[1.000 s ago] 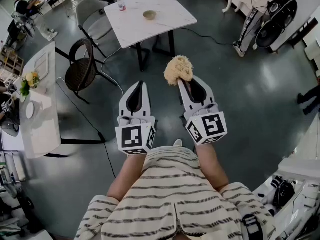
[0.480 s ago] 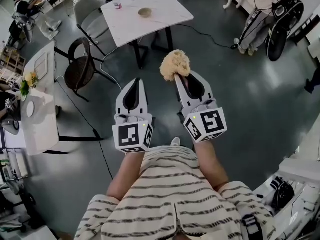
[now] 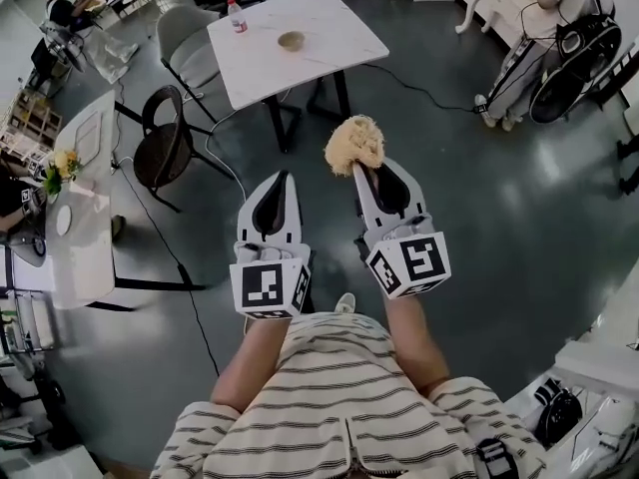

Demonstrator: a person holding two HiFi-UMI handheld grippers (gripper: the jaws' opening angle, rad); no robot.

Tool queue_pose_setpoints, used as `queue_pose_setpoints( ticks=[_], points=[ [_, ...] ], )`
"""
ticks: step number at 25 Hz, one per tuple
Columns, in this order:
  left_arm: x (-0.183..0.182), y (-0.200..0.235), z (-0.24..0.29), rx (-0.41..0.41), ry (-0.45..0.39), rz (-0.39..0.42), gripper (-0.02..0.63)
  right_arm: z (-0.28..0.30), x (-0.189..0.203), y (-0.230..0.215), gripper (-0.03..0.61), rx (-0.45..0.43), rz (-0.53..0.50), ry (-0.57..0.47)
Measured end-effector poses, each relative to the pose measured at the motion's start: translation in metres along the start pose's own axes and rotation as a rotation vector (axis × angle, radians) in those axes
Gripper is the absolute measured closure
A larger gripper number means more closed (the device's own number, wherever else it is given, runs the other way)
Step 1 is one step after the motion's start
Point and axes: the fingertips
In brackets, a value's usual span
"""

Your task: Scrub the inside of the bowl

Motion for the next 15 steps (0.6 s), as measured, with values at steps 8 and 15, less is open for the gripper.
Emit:
queue_pose_setpoints(
  ticks=[8,15],
  points=[
    [0.019,0.034,0.051,-0.019,0.005,-0.021,0.612,0.054,0.025,-0.016,0.486,-0.014,0.005,0.030],
    [0.027,0.079,0.127,-0.011,0.006,-0.036,0.612,0.140,0.033,-0.042,0.486,-0.013,-0.009,0.037]
  ],
)
Point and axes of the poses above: the fingertips, and each gripper's own axes: z forward along the fingers, y to its left, x out of its underside, and after that the axes turned 5 degrees about -y, right-handed
